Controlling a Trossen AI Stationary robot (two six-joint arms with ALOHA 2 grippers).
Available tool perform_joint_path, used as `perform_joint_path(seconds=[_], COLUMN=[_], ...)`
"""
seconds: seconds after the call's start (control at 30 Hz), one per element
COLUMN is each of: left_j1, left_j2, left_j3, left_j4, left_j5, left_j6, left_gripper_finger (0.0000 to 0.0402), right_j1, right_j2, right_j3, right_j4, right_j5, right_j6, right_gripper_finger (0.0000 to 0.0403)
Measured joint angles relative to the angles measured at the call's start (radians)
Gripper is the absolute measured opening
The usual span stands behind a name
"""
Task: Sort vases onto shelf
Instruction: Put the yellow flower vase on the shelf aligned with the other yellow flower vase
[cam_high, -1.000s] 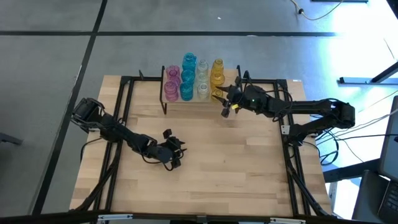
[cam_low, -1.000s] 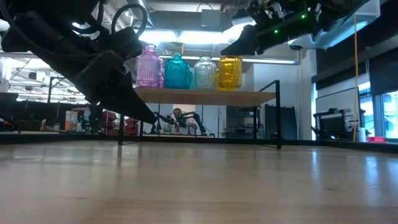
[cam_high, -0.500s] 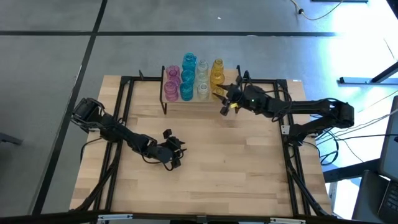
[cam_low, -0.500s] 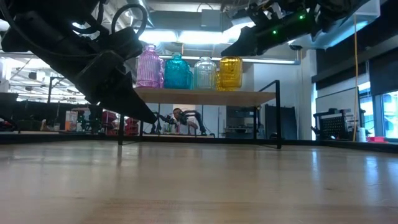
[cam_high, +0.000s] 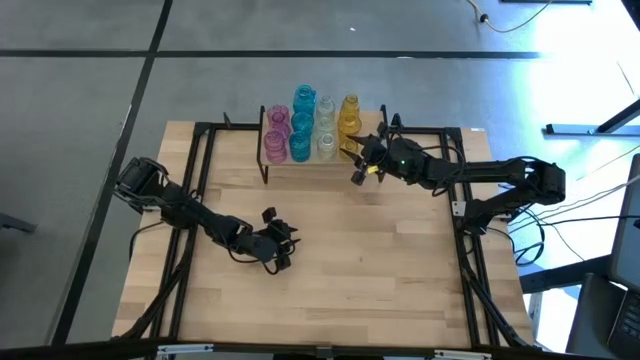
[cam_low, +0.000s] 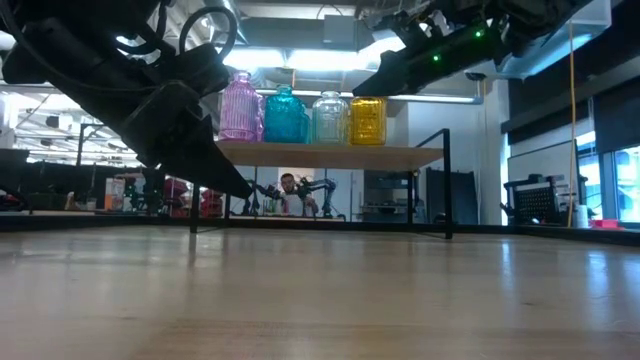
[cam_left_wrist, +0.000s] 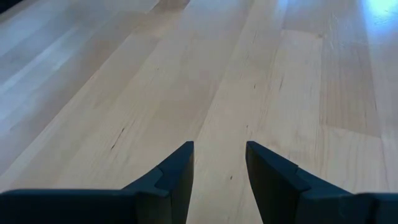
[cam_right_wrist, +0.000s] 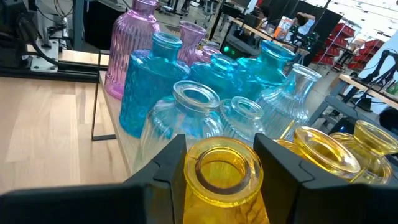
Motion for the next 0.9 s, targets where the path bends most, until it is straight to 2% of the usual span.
perform_joint_path(seconds=[0.6,0.9], left_j1=[0.000,0.000], left_j2=[0.000,0.000], left_j3=[0.000,0.000], left_j4=[0.000,0.000], left_j5=[0.000,0.000], left_j6=[0.000,0.000], left_gripper_finger=[0.0140,0.0140], right_j1=[0.001,0.002], right_j2=[0.000,0.001], right_j3=[0.000,0.000], right_j4=[-0.003,-0.004], right_j5=[0.012,0.027], right_j6=[-0.016,-0.022], right_gripper_finger=[0.0139,0.0221])
